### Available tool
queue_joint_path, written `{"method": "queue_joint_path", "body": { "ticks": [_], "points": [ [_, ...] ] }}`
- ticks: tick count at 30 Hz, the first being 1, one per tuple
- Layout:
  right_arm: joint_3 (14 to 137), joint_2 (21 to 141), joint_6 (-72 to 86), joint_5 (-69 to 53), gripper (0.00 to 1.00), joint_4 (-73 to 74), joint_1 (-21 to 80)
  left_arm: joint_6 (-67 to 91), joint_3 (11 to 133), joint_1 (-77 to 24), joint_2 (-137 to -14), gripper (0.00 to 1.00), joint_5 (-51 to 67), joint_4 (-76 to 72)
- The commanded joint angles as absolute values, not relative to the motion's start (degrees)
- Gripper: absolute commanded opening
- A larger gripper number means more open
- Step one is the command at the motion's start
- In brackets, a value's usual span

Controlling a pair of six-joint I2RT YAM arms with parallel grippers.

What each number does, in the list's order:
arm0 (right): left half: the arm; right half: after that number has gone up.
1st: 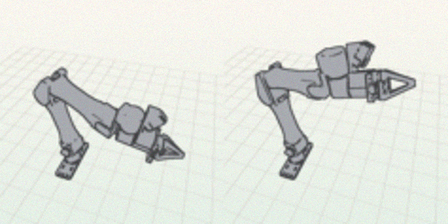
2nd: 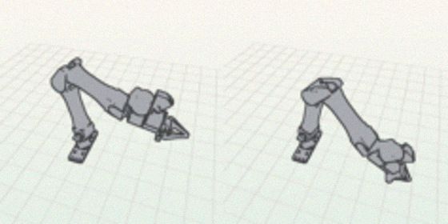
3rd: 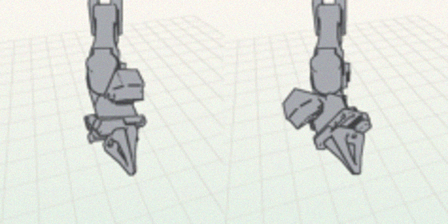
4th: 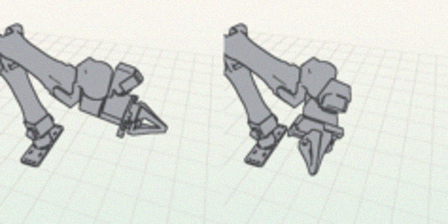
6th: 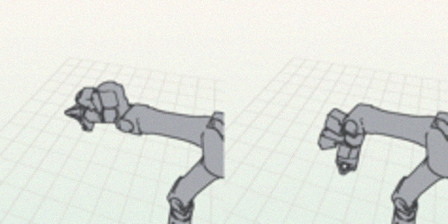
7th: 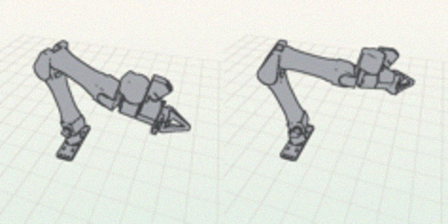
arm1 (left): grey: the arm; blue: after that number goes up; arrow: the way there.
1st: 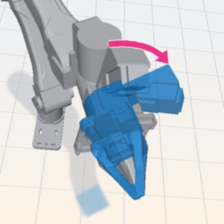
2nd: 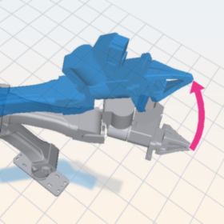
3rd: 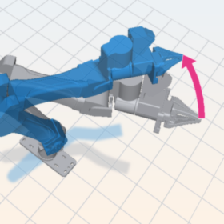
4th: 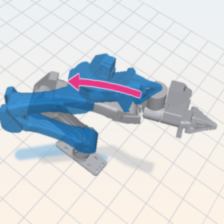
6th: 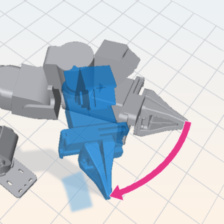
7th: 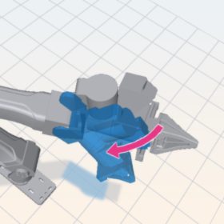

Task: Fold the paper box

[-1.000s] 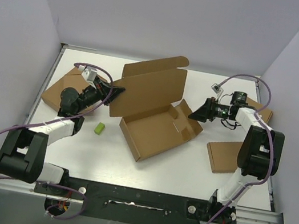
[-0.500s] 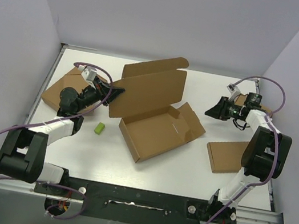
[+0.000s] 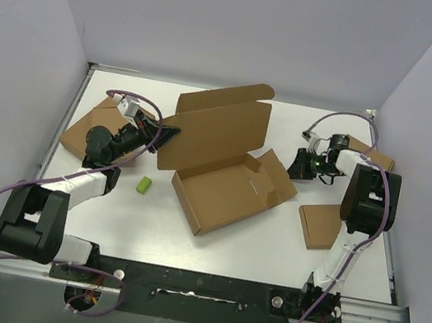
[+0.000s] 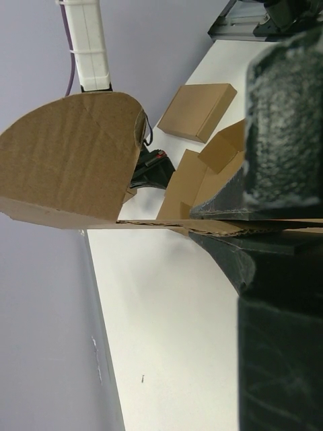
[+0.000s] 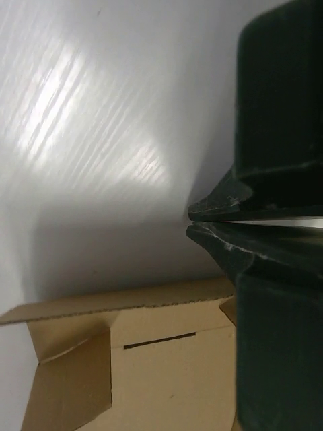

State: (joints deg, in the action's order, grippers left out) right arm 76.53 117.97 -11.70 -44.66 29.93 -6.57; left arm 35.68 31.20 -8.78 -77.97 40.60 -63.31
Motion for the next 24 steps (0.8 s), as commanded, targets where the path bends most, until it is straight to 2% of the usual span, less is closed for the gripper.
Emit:
{"method": "queue_joint_path", "body": {
  "ticks": [1,12,15,24],
  "points": [
    [78.49,117.95,-16.45,-48.61,0.04,33.99,-5.38,36.21,31.35,-8.14,-76.11,0.0,40.66,-68.49],
    [79.36,117.77,-23.38,-62.83,0.08,41.55,-2.73,36.03,30.33,-7.73,-76.42,0.0,40.36,-69.95],
    [79.72,117.43,-24.05,-65.63,0.13,42.95,-2.45,35.97,30.25,-7.73,-76.38,0.0,40.34,-70.04],
    [79.95,116.87,-23.04,-67.44,0.19,44.17,-1.59,36.02,30.15,-7.73,-76.12,0.0,40.25,-70.48]
  ]
}}
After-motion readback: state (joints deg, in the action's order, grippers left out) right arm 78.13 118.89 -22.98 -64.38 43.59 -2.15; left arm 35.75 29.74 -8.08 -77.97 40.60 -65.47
